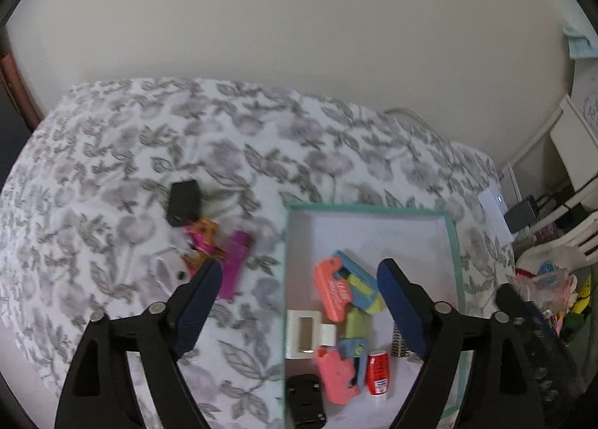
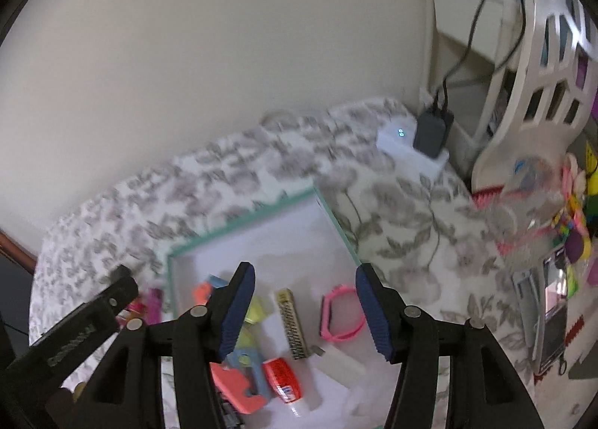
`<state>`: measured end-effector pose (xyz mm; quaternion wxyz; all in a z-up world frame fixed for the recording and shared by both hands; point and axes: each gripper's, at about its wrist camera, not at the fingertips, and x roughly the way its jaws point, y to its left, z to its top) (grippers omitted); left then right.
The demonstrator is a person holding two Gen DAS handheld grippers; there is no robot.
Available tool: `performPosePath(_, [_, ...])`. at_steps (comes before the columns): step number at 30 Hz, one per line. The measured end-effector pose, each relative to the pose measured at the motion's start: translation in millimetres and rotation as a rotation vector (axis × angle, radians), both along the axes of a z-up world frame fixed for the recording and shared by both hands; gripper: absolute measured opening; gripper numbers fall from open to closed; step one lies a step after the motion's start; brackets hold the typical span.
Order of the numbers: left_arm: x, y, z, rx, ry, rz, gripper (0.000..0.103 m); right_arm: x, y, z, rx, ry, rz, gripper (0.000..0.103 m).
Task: Organize rigid objects
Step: 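Move both grippers back toward the remaining items beside the tray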
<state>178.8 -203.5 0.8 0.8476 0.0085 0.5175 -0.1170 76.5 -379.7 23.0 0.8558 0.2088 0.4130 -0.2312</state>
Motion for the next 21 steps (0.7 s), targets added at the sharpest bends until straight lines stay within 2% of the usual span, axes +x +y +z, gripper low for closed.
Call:
performPosePath(4, [5.4, 22.7, 8.5, 0.033, -0.025, 0.052, 0.093, 3.0, 14.4, 13.8, -0.02, -0.037, 0.034, 0.064])
performPosePath(10, [15.5, 68.8, 6.1, 0.115, -0.031, 0.176, 0.097, 27.8, 47.8, -1.6, -0.006, 0.008, 0.145, 0.064])
performPosePath(13, [21.1, 97.7, -1.4, 0.159, -0.018, 0.253, 0.098, 37.8, 70.7, -7.5, -0.013, 0.014, 0.204, 0.071])
performPosePath(14, [22.7, 106.6, -3.9, 0.165, -0.011, 0.275, 0.098, 41.4, 79.6, -10.0, -0.019, 0.02, 0.226, 0.075])
performPosePath(21, [27.5, 160.6, -10.5, 0.146, 0.011, 0.393, 0.103, 59.8, 128.9, -32.3, -0.045, 0.06, 0.352, 0.079])
